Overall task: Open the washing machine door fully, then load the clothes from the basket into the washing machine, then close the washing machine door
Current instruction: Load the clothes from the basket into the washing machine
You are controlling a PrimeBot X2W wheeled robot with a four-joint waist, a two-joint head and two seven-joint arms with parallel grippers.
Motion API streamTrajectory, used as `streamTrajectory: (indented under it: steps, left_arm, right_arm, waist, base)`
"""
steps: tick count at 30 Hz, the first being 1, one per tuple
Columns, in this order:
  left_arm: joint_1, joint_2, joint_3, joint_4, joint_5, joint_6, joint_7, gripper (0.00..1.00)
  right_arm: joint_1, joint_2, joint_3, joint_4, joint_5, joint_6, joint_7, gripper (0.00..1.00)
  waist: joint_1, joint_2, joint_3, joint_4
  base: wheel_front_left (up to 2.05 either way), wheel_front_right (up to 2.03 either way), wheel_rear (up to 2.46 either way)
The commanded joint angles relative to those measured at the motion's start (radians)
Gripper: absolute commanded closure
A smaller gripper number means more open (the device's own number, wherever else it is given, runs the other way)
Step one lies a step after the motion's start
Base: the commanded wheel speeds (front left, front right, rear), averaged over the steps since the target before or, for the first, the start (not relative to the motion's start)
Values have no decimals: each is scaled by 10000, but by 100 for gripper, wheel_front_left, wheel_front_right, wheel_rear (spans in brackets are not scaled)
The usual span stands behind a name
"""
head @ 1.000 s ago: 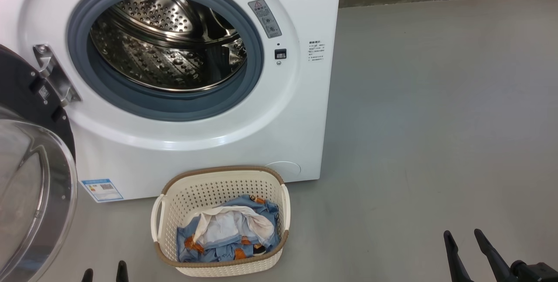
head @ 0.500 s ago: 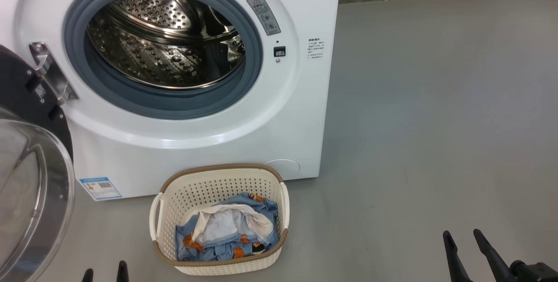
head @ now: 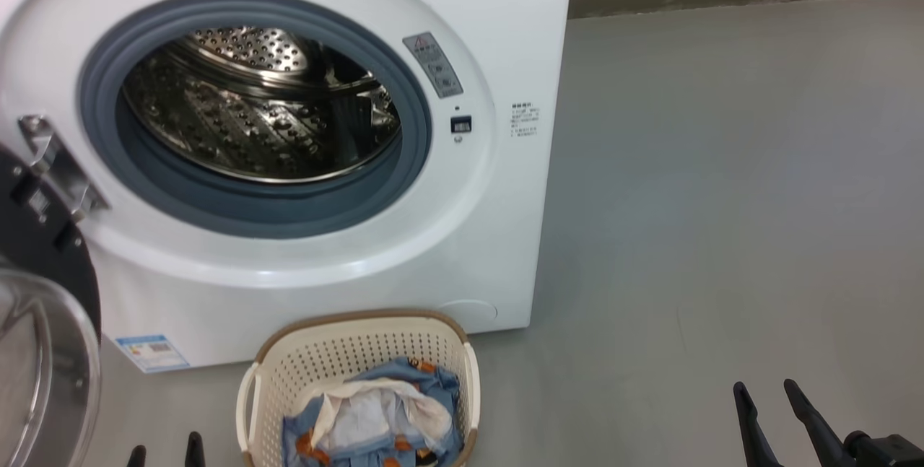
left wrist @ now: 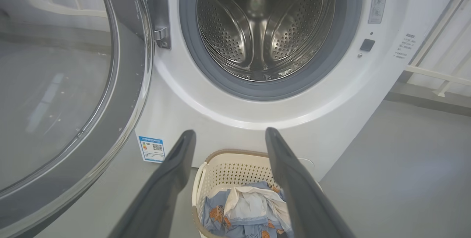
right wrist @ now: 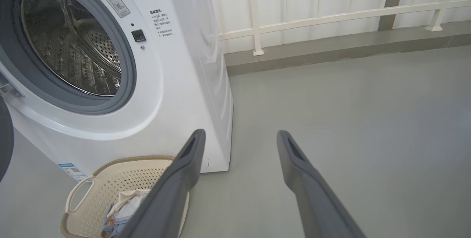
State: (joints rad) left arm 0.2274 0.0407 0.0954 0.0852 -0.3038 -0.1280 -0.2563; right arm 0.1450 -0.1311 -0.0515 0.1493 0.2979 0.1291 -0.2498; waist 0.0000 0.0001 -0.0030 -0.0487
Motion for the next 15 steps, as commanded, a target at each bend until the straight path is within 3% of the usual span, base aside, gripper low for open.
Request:
streamTrajectory:
  steps: [1, 7, 15]
  left_arm:
    - [-252, 95, 394, -253, 91, 15, -55, 0]
    - [-243, 95, 409, -200, 81, 49, -55, 0]
    - [-273, 95, 420, -185, 58, 38, -55, 0]
  right_arm:
    - [-169, -158, 210, -243, 49, 16, -120, 0]
    - [-187, -137, 190, -244, 51, 16, -120, 0]
    - [-233, -104, 190, -215, 57, 16, -120, 0]
  waist:
    - [0, -1, 1, 4]
    - [0, -1, 22, 7]
    - [0, -1, 57, -9]
  base:
    - [133, -133, 0]
    - [85, -85, 0]
    - [9, -9, 0]
